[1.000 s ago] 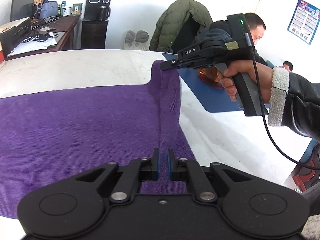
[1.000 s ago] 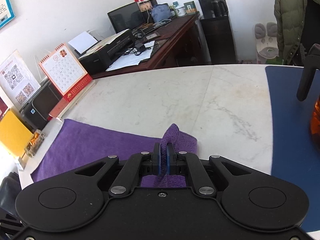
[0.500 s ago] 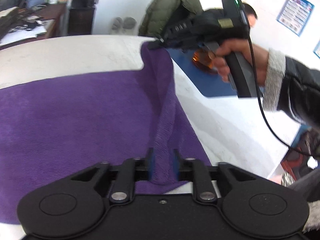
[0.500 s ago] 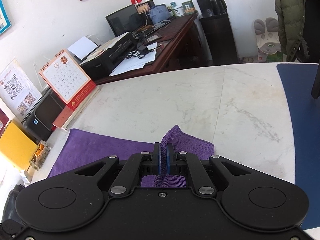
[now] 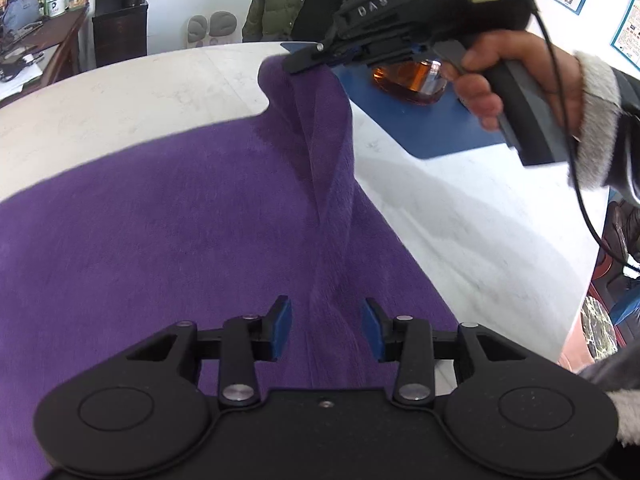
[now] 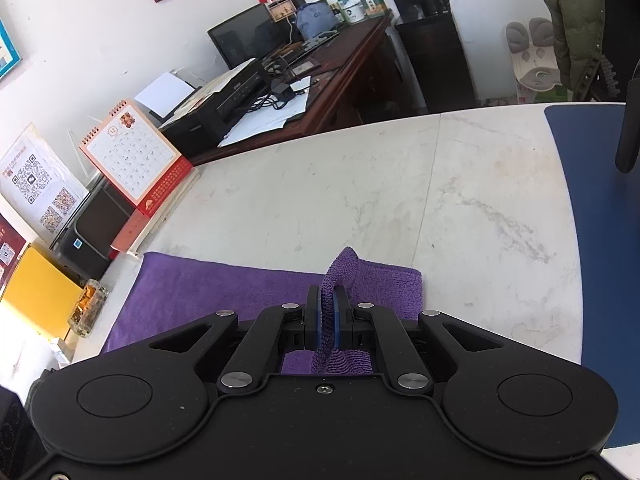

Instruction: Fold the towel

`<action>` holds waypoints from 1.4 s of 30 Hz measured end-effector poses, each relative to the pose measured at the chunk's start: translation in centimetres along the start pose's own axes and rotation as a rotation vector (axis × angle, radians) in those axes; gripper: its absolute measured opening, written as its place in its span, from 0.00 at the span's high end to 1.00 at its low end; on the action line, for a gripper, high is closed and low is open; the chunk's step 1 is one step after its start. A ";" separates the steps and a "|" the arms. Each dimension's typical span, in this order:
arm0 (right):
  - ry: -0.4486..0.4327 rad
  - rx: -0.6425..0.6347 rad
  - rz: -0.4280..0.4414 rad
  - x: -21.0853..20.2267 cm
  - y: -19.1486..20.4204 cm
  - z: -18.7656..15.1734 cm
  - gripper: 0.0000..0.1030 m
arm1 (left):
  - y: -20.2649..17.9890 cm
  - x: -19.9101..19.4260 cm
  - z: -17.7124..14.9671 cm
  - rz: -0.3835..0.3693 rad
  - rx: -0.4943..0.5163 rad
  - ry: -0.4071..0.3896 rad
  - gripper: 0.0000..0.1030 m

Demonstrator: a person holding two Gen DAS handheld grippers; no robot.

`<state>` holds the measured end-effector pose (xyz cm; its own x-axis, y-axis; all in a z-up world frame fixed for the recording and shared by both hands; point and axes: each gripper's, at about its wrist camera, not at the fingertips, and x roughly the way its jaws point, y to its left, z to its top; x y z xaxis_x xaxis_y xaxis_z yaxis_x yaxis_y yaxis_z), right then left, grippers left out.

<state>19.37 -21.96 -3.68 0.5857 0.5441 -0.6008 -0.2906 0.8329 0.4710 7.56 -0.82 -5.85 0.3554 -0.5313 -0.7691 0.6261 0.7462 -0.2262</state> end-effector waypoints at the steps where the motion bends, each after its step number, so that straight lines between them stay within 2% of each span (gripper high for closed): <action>1: 0.002 0.002 0.002 0.0 -0.1 0.0 0.95 | 0.2 0.4 0.4 -0.010 -0.004 -0.002 0.64; 4: 0.002 0.006 0.011 0.1 -0.4 0.2 0.95 | 0.8 1.6 1.6 -0.055 0.001 -0.001 0.63; 10: -0.007 0.027 0.025 -0.1 -1.1 0.6 0.95 | 1.2 3.9 2.8 -0.130 -0.007 0.055 0.62; 17: -0.016 0.041 0.037 -0.2 -1.9 1.1 0.95 | 0.5 3.1 1.1 -0.224 -0.032 0.117 0.63; 29: -0.010 0.045 0.045 0.2 -2.3 1.2 0.95 | 1.0 1.0 -1.5 -0.228 -0.115 0.119 0.65; 36: 0.001 0.046 0.044 0.5 -2.1 1.2 0.95 | 1.6 0.8 -2.1 -0.200 -0.159 0.130 0.77; 42: 0.009 0.047 0.041 0.8 -2.0 1.2 0.95 | 1.8 0.9 -2.2 -0.164 -0.172 0.140 0.92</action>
<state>21.31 -23.35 -4.35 0.5674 0.5785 -0.5860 -0.2783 0.8045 0.5247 7.47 0.92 -8.27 0.1521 -0.5991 -0.7861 0.5363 0.7181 -0.4435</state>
